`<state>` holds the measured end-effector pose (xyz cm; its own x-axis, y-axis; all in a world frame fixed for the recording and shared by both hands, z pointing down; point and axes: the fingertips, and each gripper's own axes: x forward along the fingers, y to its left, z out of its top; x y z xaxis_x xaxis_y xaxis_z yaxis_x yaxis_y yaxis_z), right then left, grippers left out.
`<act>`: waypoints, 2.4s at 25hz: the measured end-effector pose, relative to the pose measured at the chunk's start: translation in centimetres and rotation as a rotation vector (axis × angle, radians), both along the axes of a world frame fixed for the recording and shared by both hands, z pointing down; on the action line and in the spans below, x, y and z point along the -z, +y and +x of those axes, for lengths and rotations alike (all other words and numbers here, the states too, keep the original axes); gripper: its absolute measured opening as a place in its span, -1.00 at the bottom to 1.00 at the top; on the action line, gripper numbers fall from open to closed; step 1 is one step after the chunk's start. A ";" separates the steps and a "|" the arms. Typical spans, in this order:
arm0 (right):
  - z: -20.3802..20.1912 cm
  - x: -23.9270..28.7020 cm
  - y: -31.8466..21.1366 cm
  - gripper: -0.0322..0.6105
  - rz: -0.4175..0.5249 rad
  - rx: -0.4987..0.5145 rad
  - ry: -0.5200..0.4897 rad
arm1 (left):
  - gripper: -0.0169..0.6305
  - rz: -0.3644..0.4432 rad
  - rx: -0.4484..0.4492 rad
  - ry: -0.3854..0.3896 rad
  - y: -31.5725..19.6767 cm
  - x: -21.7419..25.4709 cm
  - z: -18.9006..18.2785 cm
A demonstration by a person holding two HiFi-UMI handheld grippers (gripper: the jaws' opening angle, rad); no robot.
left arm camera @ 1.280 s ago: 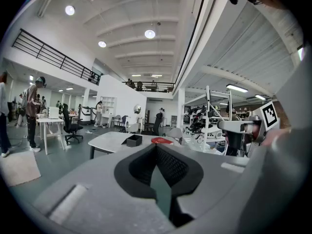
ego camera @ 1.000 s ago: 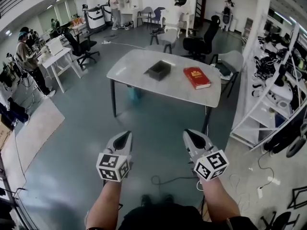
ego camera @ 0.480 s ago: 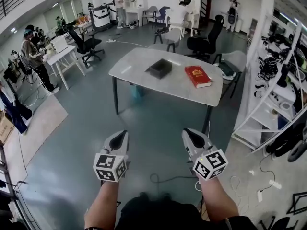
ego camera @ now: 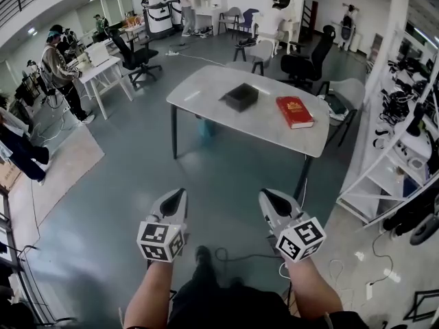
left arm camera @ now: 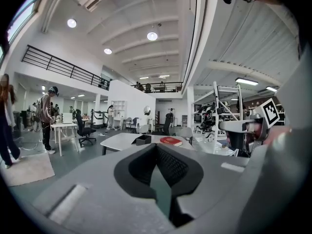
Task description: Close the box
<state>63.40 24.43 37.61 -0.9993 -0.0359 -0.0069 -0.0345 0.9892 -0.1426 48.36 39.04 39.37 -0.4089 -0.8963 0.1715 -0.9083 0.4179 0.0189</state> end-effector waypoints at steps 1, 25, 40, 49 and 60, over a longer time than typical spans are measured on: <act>-0.6 -0.2 -0.2 -0.89 -0.002 0.000 0.007 | -0.92 0.000 0.000 0.005 -0.2 -0.2 -0.4; -34.1 -2.3 -4.6 -0.89 0.048 -0.032 0.167 | -0.92 0.021 -0.055 0.055 -6.1 -3.7 -33.7; -44.3 -4.4 -13.3 -0.89 -0.017 -0.028 0.143 | -0.92 0.002 -0.067 0.083 -14.5 -4.7 -43.2; -52.0 -6.3 -24.8 -0.89 -0.020 -0.013 0.173 | -0.92 -0.068 -0.085 0.110 -26.7 -6.8 -50.1; -59.3 -6.8 -38.3 -0.89 -0.038 -0.009 0.177 | -0.92 -0.119 -0.103 0.100 -41.2 -7.5 -57.1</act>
<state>4.14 -13.86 44.38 -0.9845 -0.0413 0.1703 -0.0708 0.9828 -0.1707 -8.72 -2.15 46.90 -0.2917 -0.9036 0.3136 -0.9425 0.3274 0.0668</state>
